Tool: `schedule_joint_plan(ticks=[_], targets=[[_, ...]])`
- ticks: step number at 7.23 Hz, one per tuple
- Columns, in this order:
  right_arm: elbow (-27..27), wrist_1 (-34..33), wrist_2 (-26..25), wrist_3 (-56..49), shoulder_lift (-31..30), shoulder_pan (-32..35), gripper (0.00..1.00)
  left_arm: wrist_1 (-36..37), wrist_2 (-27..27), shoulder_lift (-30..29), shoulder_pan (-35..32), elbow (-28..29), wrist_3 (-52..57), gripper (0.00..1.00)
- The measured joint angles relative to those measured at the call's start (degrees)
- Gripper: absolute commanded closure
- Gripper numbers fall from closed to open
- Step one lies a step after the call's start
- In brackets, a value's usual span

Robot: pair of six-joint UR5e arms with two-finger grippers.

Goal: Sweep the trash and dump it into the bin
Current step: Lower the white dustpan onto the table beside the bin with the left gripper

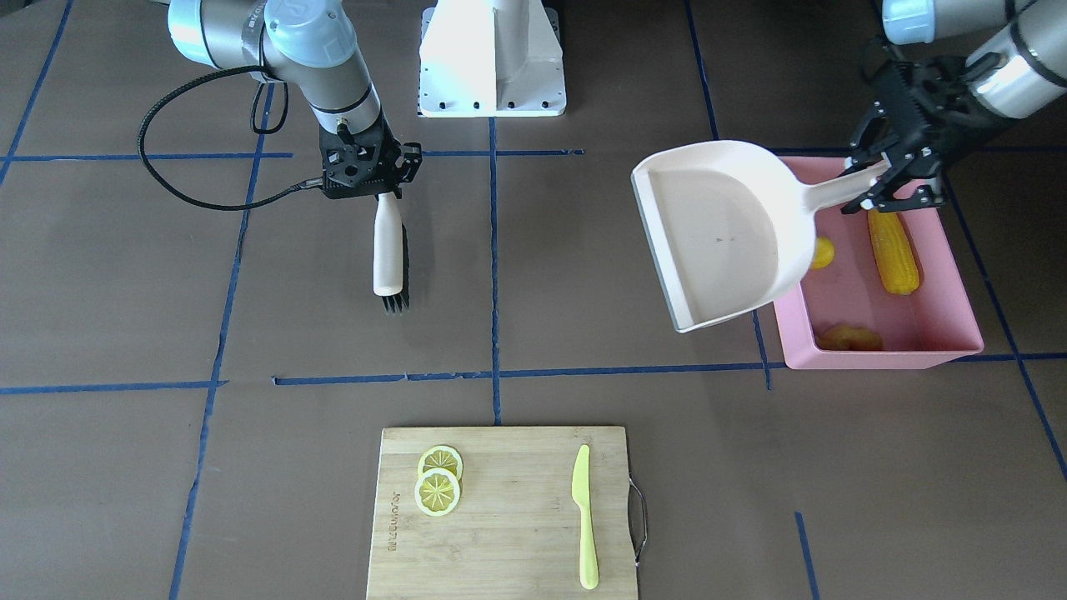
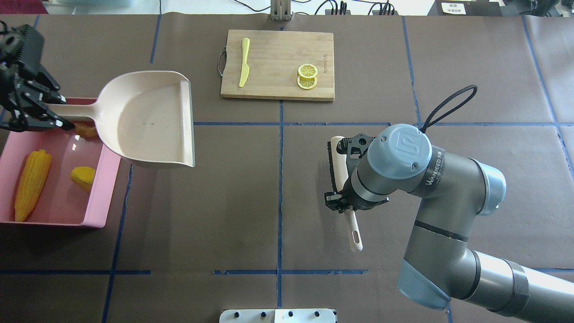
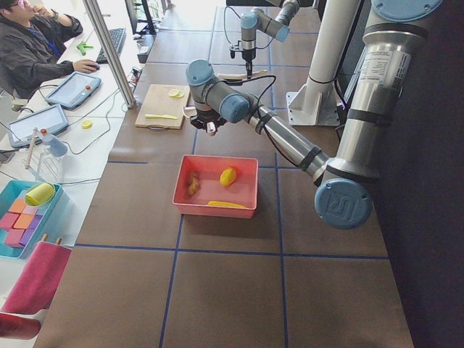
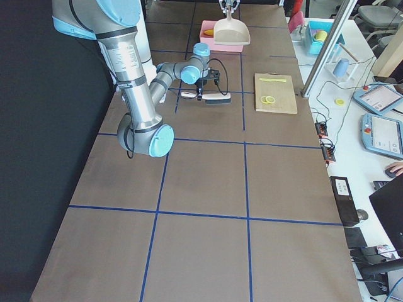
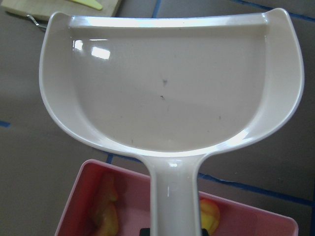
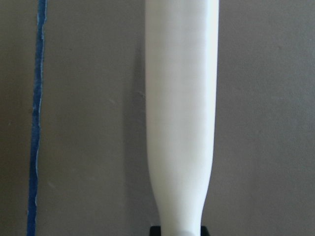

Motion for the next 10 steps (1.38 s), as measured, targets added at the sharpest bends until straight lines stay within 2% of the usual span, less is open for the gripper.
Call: schedule_joint_plan(ticks=[2,5,7,8,9,10], targets=[[0.06,0.10,-0.06,0.21,-0.08,-0.04,1.00,-2.94,7.65,-2.67,9.24,0.05,-0.51,1.00],[0.13,0.11,-0.17,0.94,-0.02,-0.21,1.00,-13.16,19.68,-3.00,20.03,2.36,-6.95,0.99],[0.13,0.12,-0.18,1.02,-0.06,-0.25,1.00,-20.81,23.55,-3.36,24.38,7.33,-13.29,0.97],[0.12,0.11,-0.18,1.02,-0.07,-0.25,1.00,-23.68,24.15,-3.57,25.34,9.72,-15.42,0.89],[0.11,0.11,-0.18,1.05,-0.04,-0.29,1.00,-25.43,24.35,-3.70,25.85,11.26,-16.55,0.49],[0.09,0.11,-0.18,1.08,-0.02,-0.31,1.00,-26.37,24.41,-3.96,26.14,12.23,-17.02,0.00]])
